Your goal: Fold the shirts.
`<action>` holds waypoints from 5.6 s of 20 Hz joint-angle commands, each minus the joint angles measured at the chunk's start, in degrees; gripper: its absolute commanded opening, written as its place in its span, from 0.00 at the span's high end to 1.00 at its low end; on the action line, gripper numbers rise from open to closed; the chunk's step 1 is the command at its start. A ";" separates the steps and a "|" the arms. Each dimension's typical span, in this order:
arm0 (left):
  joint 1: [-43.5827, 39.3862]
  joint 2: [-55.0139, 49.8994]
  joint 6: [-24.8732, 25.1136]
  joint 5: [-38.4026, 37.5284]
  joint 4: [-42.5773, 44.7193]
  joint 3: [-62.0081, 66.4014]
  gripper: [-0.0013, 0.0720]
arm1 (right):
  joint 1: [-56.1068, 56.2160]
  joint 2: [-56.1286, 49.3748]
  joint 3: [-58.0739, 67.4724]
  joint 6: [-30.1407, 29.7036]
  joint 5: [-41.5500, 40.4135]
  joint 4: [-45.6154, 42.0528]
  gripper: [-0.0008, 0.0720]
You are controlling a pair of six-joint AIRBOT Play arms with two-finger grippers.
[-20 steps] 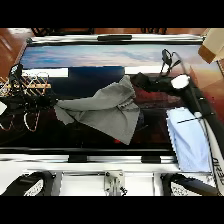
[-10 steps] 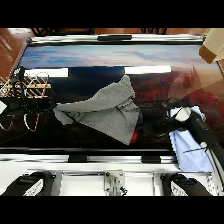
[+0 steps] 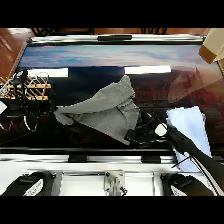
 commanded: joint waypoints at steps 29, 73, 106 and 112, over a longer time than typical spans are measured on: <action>12.24 24.81 -3.43 -10.40 17.33 47.43 0.95 | -18.93 33.05 56.68 -11.06 18.34 -27.32 0.90; 24.76 -16.61 17.35 5.70 -10.23 -17.40 0.39 | -29.11 -10.58 34.40 -16.00 32.76 -24.96 0.20; 18.32 -2.38 16.92 1.38 -15.50 9.57 0.95 | -19.54 -8.22 45.88 -19.93 30.29 -19.98 0.90; 22.03 13.81 8.83 5.75 -5.14 51.06 0.95 | -19.52 17.90 72.57 -19.43 11.82 -24.70 0.90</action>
